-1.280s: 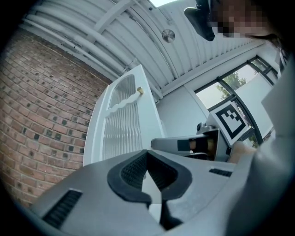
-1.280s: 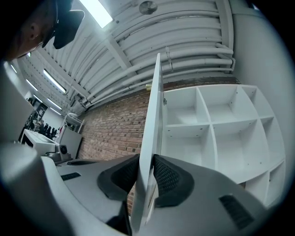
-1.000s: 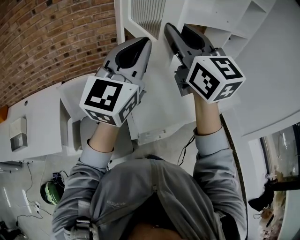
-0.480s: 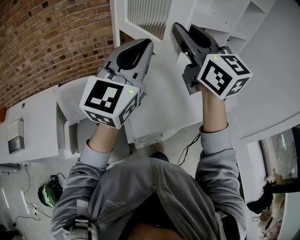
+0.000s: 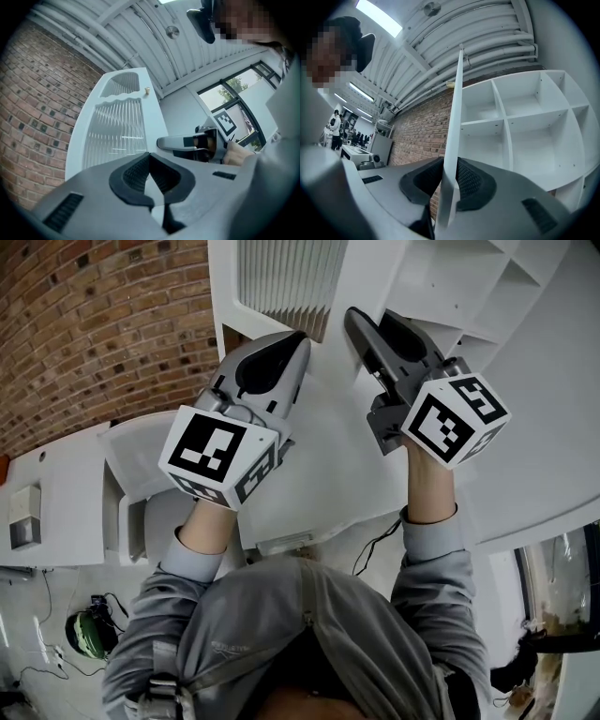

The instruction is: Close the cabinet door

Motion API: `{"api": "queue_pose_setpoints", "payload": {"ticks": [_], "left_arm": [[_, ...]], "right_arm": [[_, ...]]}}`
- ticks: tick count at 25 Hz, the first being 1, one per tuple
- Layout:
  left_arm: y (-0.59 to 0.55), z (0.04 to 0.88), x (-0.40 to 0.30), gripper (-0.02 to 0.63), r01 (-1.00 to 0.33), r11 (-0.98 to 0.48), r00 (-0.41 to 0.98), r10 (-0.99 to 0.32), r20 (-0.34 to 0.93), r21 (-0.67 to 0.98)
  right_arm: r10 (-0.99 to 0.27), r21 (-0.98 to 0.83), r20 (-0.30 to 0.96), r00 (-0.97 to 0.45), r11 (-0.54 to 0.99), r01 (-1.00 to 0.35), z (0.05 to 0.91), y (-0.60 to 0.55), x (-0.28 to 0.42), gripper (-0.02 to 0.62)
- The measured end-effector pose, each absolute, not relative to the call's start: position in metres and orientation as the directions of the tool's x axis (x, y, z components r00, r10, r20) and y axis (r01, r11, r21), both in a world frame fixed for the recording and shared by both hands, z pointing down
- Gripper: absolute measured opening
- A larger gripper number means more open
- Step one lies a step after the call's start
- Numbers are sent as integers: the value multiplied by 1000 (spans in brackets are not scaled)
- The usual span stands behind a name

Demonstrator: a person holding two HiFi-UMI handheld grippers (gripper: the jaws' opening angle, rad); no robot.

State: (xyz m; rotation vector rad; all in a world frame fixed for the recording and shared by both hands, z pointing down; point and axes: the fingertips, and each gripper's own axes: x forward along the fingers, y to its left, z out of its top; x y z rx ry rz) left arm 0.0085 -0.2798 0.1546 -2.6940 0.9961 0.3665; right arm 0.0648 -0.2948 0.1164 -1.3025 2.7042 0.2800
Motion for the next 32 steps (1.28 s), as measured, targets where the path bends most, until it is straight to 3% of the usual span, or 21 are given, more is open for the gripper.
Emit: {"api": "queue_pose_setpoints", "payload": {"ticks": [32], "left_arm": [[-355,156,72,6,-723,-671,687,-674,-272,-163]], "right_arm": [[-628,70,-182,-757,759,-647,114,-374,120,101]]}}
